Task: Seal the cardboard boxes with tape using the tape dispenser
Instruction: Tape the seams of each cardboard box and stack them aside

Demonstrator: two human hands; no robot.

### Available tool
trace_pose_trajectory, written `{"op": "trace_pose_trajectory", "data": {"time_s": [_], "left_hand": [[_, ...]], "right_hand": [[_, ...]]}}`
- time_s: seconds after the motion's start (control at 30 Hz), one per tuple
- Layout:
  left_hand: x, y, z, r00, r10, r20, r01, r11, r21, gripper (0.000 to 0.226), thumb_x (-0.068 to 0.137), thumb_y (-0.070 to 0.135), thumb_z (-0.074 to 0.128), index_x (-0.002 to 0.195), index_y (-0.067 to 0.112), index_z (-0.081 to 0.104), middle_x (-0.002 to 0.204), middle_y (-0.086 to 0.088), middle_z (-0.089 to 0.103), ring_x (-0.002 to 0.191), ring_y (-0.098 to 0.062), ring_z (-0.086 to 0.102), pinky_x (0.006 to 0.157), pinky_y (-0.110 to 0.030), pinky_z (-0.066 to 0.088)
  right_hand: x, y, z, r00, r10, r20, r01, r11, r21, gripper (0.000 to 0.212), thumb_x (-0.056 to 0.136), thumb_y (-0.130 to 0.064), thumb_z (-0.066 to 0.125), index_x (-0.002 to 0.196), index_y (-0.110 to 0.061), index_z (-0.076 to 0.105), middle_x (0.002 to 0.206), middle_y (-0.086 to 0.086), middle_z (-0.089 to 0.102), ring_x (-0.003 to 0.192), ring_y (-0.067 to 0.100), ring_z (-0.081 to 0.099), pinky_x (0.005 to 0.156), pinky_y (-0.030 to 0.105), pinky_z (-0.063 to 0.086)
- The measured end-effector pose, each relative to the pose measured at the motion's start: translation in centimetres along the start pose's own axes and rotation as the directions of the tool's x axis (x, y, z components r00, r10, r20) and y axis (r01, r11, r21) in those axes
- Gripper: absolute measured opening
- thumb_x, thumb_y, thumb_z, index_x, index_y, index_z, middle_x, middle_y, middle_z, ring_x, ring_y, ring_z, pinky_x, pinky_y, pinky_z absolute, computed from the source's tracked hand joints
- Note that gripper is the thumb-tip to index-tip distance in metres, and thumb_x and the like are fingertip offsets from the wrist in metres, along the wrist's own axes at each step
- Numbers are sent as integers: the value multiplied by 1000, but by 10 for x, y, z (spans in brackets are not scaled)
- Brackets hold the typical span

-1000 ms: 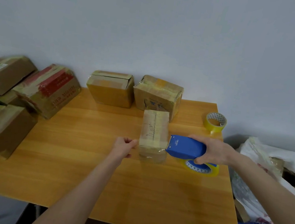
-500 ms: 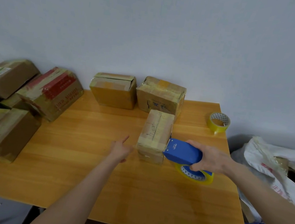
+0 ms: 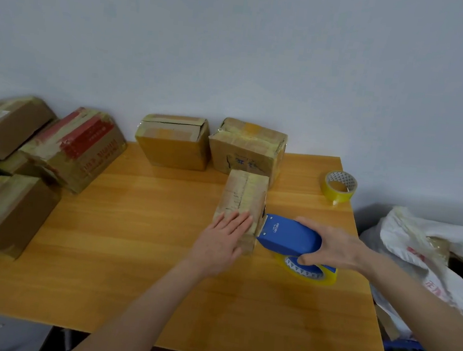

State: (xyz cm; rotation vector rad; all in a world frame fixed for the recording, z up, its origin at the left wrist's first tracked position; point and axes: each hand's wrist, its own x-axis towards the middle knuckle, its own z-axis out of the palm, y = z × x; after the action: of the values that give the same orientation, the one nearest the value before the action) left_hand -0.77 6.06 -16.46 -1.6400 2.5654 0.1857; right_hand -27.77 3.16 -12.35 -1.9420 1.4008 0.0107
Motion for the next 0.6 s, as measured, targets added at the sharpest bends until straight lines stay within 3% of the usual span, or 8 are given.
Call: {"op": "trace_pose_trajectory", "data": {"time_s": [0.23, 0.4, 0.6], "left_hand": [[1, 0, -3, 999, 5, 39, -6, 1000, 17, 64, 101, 38, 28, 151, 25, -11, 159, 8, -13, 146, -9, -15, 120, -33, -8], [1, 2, -1, 999, 1, 44, -1, 1000, 16, 64, 102, 39, 28, 149, 26, -14, 159, 8, -15, 146, -10, -15, 121, -33, -8], [2, 2, -1, 1000, 7, 12, -7, 1000, -14, 65, 102, 37, 31, 150, 26, -11, 159, 9, -13, 146, -8, -14, 118, -29, -13]], "right_hand": [[-19, 21, 0, 999, 50, 8, -50, 999, 19, 93, 55, -62, 62, 140, -48, 29, 116, -16, 55, 102, 10, 57, 86, 36, 52], [-15, 20, 4, 994, 104, 39, -99, 988, -115, 82, 73, -44, 70, 142, -48, 25, 111, -13, 55, 98, 14, 57, 83, 35, 52], [7, -5, 8, 987, 140, 82, -115, 960, -255, 82, 78, -44, 66, 146, -43, 22, 107, -9, 51, 98, 19, 54, 85, 37, 53]]}}
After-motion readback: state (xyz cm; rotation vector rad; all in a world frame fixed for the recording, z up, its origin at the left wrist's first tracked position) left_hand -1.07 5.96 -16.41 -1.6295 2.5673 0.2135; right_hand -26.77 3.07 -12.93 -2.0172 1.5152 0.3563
